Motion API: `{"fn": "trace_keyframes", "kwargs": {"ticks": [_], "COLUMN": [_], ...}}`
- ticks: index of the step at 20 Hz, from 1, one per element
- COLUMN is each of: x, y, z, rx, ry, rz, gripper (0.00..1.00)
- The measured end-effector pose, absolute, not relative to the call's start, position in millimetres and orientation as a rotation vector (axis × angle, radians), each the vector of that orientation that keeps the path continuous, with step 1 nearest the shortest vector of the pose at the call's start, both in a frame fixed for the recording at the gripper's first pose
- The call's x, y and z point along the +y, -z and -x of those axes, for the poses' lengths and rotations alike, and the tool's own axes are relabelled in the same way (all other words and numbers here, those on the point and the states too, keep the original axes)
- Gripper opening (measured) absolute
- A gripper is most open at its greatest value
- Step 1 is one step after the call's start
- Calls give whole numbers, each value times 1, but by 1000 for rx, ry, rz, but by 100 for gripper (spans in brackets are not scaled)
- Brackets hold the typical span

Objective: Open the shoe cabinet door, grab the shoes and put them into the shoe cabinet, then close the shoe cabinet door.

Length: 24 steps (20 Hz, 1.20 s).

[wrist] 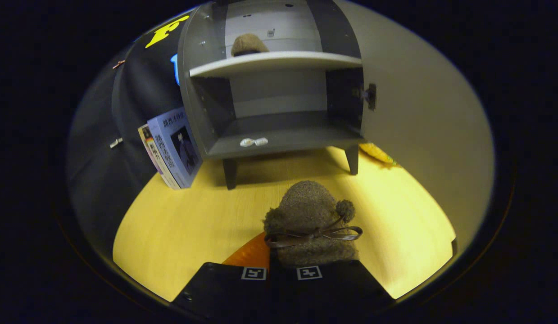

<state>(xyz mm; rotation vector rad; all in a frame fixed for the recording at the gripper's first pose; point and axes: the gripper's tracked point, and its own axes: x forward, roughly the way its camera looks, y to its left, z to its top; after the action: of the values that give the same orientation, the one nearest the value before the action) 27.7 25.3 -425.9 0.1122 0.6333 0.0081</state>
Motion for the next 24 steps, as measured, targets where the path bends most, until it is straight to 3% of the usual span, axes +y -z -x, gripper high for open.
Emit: {"fn": "trace_keyframes", "kwargs": {"ticks": [9,15,24], "x": [12,7,-5], "y": [264,172,135], "z": [-56,-122,-264], "rx": [555,472,461], "ry": [-23,-36,-14], "rz": [-164,-121,-64], "gripper": [10,10,10]}}
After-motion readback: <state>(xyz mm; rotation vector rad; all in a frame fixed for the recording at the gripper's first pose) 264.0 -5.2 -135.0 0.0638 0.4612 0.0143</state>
